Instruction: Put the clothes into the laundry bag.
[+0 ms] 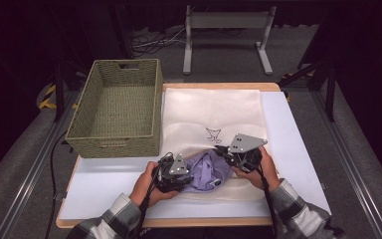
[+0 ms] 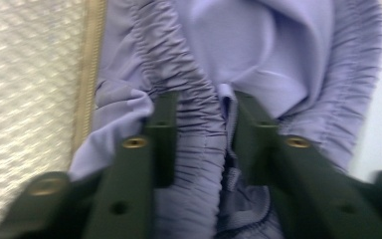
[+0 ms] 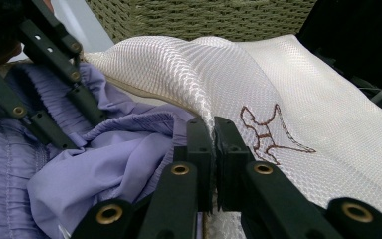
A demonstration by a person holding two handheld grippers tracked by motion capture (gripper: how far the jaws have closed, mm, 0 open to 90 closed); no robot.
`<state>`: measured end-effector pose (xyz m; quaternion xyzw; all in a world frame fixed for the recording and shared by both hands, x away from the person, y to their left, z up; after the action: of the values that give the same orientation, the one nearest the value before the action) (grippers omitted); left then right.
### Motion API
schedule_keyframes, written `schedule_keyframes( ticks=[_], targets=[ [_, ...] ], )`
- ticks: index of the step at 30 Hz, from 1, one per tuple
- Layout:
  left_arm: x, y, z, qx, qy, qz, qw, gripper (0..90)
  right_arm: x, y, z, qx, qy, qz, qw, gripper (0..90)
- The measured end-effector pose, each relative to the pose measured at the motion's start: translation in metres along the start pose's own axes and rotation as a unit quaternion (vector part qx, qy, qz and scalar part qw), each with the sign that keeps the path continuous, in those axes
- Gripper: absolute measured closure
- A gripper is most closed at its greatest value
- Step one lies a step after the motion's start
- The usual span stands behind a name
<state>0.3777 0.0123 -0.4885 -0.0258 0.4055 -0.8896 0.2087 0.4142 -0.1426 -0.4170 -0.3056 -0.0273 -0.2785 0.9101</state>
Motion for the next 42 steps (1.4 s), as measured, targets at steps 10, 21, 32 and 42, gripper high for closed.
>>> schedule_keyframes(
  ticks=[10, 21, 32, 42],
  targets=[
    [0.006, -0.007, 0.014, 0.036, 0.004, 0.002, 0.9993, 86.2, -0.002, -0.002, 0.0, 0.001, -0.004, -0.002, 1.0, 87.0],
    [0.005, 0.012, 0.044, 0.044, 0.004, 0.02, 0.9988, 86.9, -0.005, -0.001, 0.003, 0.004, -0.005, 0.002, 1.0, 87.0],
    [-0.023, 0.04, 0.059, 0.048, -0.053, 0.083, 0.994, 87.1, -0.011, 0.0, 0.003, 0.003, -0.002, 0.017, 0.9999, 87.0],
    [-0.031, 0.044, 0.06, 0.058, -0.079, 0.096, 0.9905, 86.4, -0.013, 0.004, -0.003, -0.011, -0.002, 0.023, 0.9997, 87.0]
  ],
)
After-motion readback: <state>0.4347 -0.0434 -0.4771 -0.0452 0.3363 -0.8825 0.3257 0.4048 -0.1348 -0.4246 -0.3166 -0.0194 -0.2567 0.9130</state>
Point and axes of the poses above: each handheld gripper's, and its own axes: y roughly forward along the jaws, z roughly out of its top, x roughly to its right, the point moved 8 cm from there along y, roughly forward along the jaws, and after that the axes turned 3 degrees about z, right-handed, at the moved point
